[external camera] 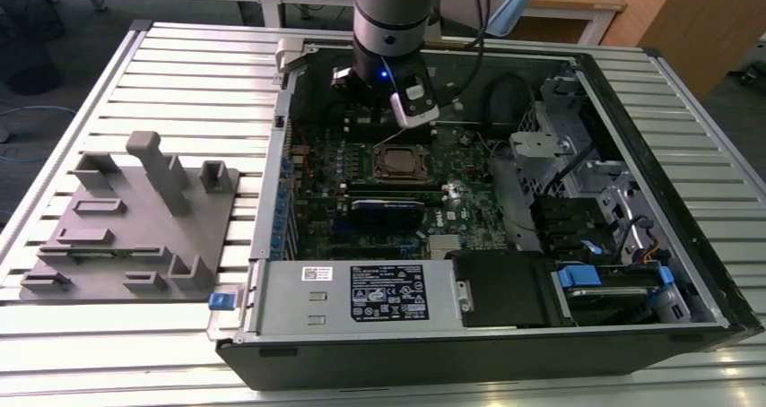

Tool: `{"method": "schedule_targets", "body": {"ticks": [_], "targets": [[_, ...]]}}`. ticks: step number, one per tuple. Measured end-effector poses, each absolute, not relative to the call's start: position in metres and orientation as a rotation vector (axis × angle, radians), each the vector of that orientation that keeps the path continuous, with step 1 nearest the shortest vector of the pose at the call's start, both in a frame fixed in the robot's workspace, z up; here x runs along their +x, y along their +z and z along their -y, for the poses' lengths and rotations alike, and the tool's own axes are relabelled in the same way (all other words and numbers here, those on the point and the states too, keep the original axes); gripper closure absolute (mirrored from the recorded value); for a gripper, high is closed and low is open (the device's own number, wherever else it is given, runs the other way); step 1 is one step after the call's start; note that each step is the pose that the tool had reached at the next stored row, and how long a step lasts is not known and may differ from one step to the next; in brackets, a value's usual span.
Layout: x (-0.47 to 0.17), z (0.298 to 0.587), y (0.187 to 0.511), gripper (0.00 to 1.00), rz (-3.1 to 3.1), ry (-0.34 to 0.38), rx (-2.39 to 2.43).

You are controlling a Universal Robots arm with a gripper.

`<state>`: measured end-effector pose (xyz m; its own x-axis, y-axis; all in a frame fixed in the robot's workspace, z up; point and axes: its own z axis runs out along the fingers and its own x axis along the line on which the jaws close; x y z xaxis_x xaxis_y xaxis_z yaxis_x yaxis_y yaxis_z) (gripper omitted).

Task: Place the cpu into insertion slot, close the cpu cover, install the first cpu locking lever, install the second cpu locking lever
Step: 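Install the first cpu locking lever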

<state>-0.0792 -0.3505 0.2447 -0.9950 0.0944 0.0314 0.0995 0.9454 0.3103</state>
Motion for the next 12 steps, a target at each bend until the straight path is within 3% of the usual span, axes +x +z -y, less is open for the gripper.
{"method": "schedule_targets", "body": {"ticks": [12], "targets": [[-0.0792,0.3506,0.2411,0.89,3.083,-0.492,-0.154]]}}
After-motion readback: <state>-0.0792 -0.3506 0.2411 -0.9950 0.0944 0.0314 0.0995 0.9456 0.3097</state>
